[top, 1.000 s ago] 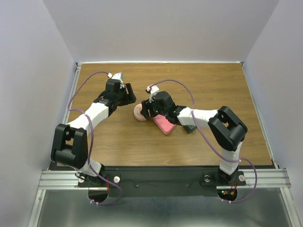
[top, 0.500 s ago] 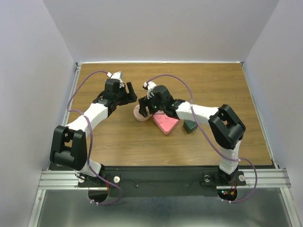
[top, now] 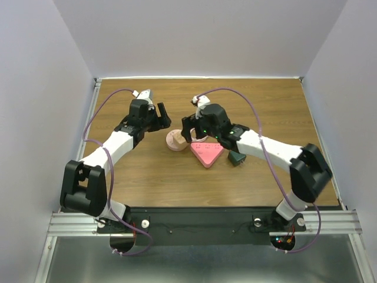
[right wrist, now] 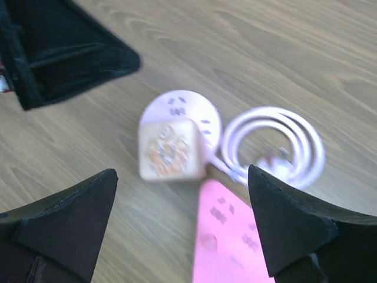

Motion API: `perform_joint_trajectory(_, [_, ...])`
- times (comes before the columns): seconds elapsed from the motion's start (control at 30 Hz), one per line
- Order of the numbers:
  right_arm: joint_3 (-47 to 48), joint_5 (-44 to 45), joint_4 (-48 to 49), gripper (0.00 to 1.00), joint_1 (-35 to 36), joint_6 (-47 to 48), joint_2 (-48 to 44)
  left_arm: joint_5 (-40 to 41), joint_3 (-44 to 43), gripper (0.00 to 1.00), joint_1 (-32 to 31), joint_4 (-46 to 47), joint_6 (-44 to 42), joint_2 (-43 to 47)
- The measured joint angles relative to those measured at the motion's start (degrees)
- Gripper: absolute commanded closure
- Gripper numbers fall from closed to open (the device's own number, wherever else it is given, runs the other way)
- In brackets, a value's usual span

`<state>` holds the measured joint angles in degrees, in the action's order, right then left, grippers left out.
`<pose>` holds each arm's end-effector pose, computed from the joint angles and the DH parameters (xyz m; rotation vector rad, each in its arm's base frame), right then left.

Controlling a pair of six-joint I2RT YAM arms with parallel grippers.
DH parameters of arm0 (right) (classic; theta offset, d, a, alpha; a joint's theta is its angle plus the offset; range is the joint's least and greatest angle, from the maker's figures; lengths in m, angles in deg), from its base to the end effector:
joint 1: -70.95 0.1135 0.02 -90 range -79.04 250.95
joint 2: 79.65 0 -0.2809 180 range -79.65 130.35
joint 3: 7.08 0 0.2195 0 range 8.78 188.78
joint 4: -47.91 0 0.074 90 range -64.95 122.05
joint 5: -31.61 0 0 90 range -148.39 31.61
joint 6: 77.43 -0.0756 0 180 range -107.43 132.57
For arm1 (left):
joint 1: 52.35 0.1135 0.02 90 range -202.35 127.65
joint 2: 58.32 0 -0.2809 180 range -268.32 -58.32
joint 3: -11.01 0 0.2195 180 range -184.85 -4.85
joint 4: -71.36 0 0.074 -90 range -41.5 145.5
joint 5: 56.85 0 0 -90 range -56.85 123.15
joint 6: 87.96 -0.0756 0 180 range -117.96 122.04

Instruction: Insert the plug

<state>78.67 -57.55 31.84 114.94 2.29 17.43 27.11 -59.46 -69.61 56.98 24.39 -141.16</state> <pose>0.2905 0.2789 0.2803 -0.5995 2.0109 0.5682 0.3153 -0.1063 0.2780 -0.0248 2.0778 -0.5364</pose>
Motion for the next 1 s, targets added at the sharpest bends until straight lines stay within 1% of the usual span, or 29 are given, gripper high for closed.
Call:
perform_joint_trajectory(0.03, [-1.3, 1.6, -0.9, 0.0, -0.1, -0.4, -2.3, -0.2, 0.5, 0.12, -0.2, 0.5, 0.0, 0.6])
perform_joint_trajectory(0.13, [-6.0, 6.5, -3.5, 0.0, -1.4, -2.3, -9.6, -1.0, 1.3, 0.12, -0.8, 1.9, -0.2, 1.7])
perform_joint_trajectory(0.27, [-11.6, 10.4, -9.3, 0.0, -6.4, -6.1, -16.1, -1.6, 1.6, 0.12, -3.0, 4.1, -0.9, 2.5])
perform_joint_trajectory(0.4, [-14.4, 11.9, -14.9, 0.0, -11.9, -9.6, -17.2, -1.4, 1.6, 0.12, -6.4, 5.6, -1.7, 2.8])
perform_joint_trajectory(0.47, [-14.9, 12.5, -18.0, 0.0, -12.9, -10.8, -17.1, -1.5, 1.6, 0.12, -7.9, 6.2, -2.1, 2.8])
perform_joint_trajectory(0.67, [-15.0, 12.7, -25.0, 0.0, -13.3, -13.0, -16.9, -2.0, 1.6, 0.12, -9.7, 7.0, -2.4, 2.8])
perform_joint_trajectory(1.0, [-15.6, 13.9, -28.2, 0.0, -13.6, -13.9, -17.1, -3.3, 1.6, 0.12, -9.7, 8.0, -2.8, 2.8])
